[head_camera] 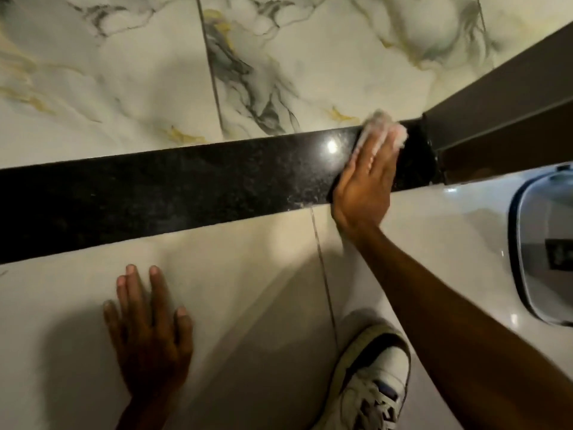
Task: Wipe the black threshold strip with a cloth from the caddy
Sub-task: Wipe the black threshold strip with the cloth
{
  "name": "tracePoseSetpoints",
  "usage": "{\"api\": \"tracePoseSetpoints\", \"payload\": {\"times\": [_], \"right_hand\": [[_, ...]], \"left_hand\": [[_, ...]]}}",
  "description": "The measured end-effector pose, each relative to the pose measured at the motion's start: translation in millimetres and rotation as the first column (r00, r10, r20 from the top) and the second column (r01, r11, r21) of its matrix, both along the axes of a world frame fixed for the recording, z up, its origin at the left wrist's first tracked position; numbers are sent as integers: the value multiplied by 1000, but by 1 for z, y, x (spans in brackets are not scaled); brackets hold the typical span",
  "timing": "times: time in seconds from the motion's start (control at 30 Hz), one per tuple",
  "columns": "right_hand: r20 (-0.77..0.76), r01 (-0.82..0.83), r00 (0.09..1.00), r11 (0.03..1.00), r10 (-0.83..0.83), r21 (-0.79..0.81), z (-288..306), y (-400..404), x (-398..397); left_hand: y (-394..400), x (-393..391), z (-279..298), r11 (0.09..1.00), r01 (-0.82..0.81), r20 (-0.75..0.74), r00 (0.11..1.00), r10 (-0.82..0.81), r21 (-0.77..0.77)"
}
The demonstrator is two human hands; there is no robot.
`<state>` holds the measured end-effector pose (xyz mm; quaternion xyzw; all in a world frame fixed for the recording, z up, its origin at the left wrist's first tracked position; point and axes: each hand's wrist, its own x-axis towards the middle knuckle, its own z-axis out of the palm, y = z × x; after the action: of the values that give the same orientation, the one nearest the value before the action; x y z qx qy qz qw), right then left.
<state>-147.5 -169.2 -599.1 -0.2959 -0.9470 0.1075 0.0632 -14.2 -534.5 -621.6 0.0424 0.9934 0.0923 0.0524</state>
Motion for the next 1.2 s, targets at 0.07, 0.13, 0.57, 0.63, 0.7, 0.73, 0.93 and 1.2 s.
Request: {"api": "tracePoseSetpoints", "payload": {"times": [0.07, 0.13, 0.57, 0.63, 0.7, 0.73, 0.93, 1.2], "right_hand": [[11, -15, 1000, 999, 15, 35, -2, -5, -23], [39, -225, 974, 970, 222, 95, -3, -12, -12], [80, -86, 993, 996, 86, 0, -7, 47, 43], [96, -313, 945, 950, 313, -14, -4, 39, 68], [98, -330, 939, 944, 330, -19, 0, 34, 111], [109, -252, 961, 968, 253, -19, 4, 34, 130], [71, 108, 992, 993, -105, -40, -1, 41, 61], [19, -616, 783, 780, 622, -112, 1, -30, 60]], "left_hand": [[22, -6, -1, 996, 87, 5, 996, -87, 6], [52, -12, 2, 986, 165, 8, 986, -166, 30], [133, -46, -14, 847, 531, -4, 847, -531, 32], [135, -47, -11, 848, 529, 14, 848, -529, 25], [136, -47, -8, 851, 525, 36, 850, -525, 20], [137, -47, -5, 853, 522, 44, 852, -522, 24], [140, -47, -10, 859, 511, 43, 858, -511, 16], [129, -43, -5, 892, 451, 69, 891, -449, -16]]}}
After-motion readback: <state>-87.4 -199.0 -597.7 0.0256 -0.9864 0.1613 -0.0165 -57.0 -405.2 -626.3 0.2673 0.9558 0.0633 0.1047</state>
